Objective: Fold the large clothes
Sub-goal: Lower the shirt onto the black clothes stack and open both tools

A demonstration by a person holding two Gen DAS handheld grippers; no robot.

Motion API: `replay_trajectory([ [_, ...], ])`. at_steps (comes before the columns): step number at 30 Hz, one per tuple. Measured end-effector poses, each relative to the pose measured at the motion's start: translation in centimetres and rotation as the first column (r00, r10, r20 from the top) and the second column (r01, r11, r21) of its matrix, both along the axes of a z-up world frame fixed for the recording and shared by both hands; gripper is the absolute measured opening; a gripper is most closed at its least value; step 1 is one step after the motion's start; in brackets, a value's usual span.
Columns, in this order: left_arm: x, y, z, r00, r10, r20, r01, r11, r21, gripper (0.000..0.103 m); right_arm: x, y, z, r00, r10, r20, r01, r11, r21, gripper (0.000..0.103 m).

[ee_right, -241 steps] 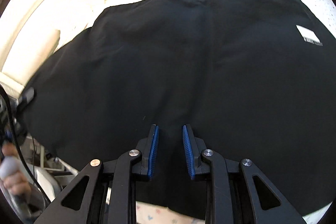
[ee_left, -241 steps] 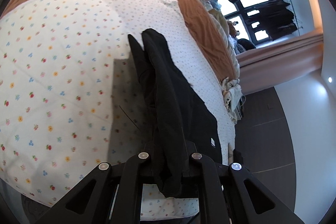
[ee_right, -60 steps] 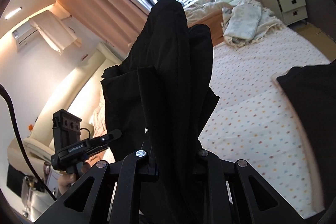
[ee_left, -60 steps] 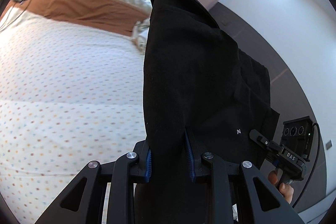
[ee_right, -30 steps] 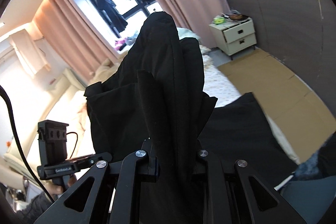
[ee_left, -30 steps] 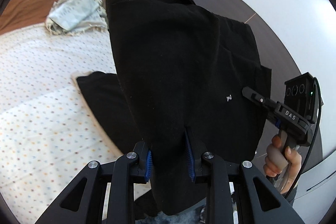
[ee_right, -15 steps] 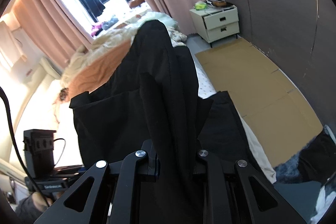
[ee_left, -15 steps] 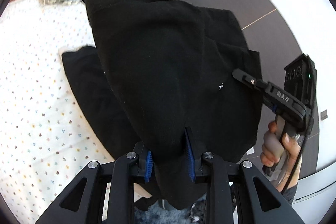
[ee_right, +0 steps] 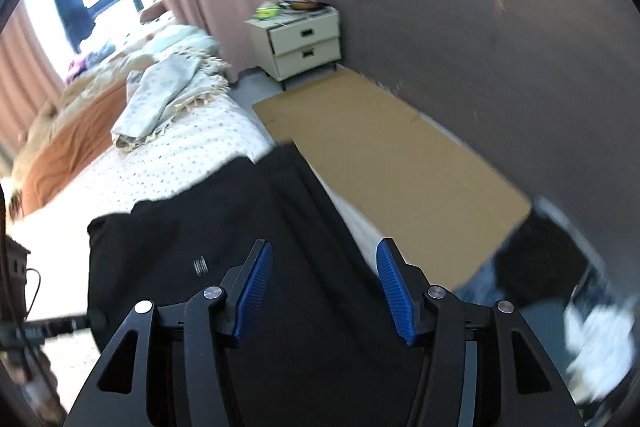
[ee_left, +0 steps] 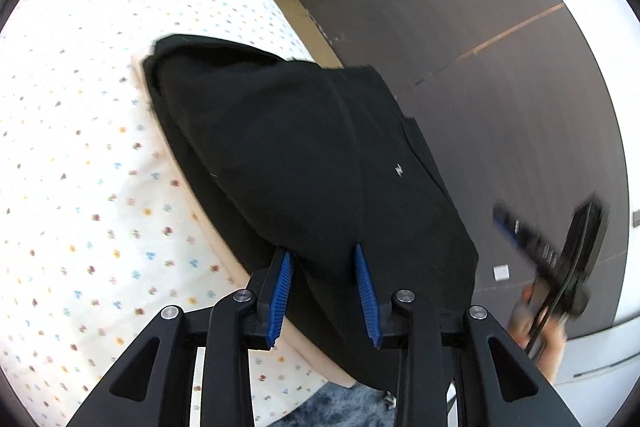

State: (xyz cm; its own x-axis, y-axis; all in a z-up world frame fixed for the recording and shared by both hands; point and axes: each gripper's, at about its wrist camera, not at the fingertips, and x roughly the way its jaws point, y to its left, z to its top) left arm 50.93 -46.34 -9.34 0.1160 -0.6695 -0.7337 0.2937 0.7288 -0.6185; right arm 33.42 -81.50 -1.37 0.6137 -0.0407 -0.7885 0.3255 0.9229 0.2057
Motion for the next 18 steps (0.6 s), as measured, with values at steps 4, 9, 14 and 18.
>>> replay_trajectory([
  [4, -0.7, 0.6, 1.7, 0.998, 0.015, 0.062, -0.017, 0.999, 0.035, 0.036, -5.1, -1.7, -3.5, 0.995, -0.098, 0.014, 0.096, 0.989, 0.117, 0.054],
  [9, 0.1, 0.8, 1.0, 0.998, 0.049, 0.051, -0.051, 0.998, 0.031, 0.036, -9.3, -3.1, -6.2, 0.979, -0.192, 0.064, 0.173, 0.958, 0.226, 0.054],
  [14, 0.8, 0.5, 0.3, 0.996, 0.089, 0.021, -0.089, 0.996, 0.016, 0.036, -9.6, -2.3, -8.2, 0.981, -0.151, 0.121, 0.103, 0.936, 0.338, 0.054],
  [18, 1.0, -0.3, 0.6, 0.995, 0.079, 0.062, -0.082, 0.995, 0.049, 0.036, -8.0, -1.4, -9.5, 0.984, -0.118, 0.132, 0.056, 0.915, 0.399, 0.046],
])
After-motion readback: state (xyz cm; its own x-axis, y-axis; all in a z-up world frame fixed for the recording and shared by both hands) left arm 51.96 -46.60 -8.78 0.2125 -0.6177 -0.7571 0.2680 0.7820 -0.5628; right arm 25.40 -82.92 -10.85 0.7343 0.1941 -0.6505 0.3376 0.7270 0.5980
